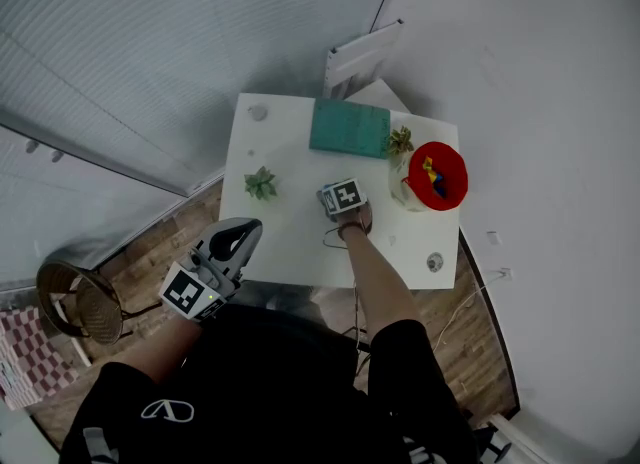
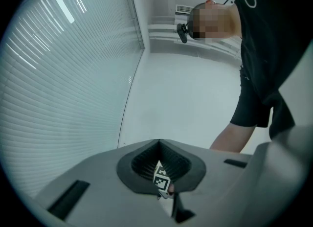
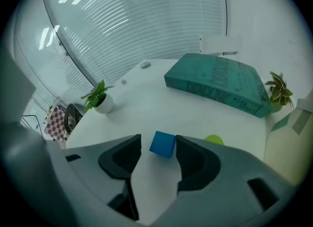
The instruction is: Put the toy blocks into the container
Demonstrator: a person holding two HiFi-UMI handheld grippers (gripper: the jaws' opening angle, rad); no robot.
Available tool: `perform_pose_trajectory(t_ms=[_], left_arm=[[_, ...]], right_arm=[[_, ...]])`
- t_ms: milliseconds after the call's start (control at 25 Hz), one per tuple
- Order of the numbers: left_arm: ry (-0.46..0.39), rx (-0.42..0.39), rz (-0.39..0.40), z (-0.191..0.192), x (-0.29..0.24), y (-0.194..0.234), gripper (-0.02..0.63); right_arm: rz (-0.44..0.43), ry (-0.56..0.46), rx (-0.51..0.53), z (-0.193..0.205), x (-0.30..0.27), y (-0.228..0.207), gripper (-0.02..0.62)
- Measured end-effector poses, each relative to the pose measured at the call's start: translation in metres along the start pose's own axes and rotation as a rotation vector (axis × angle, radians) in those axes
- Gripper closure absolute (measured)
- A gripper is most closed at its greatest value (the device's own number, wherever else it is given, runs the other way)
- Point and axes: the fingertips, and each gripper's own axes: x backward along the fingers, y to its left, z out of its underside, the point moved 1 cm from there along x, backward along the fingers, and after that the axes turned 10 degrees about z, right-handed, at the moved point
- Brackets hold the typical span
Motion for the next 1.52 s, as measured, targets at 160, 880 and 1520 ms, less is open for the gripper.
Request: perform_pose_trajectory(t_ms=[160,880,1520], left_arm=[[-0.004,-0.01,-0.01,-0.002,0.001,0.001,0.601],[-0.098,-0.009,0.097,-0.025,-0.037,-0.002,0.601],[-0.116,-0.002,0.332,-0.041,-0.115,-0.038,0.601]], right_arm=[[-0.002,0.028,0.006,0.0,-0.003,-0.003,0.449],[0.025,-0.557,0.016,-0.092,0.204,-0.008,0.456],[0.398,-1.236,-0.066,-0.046,0.483,-0.02,0.457]])
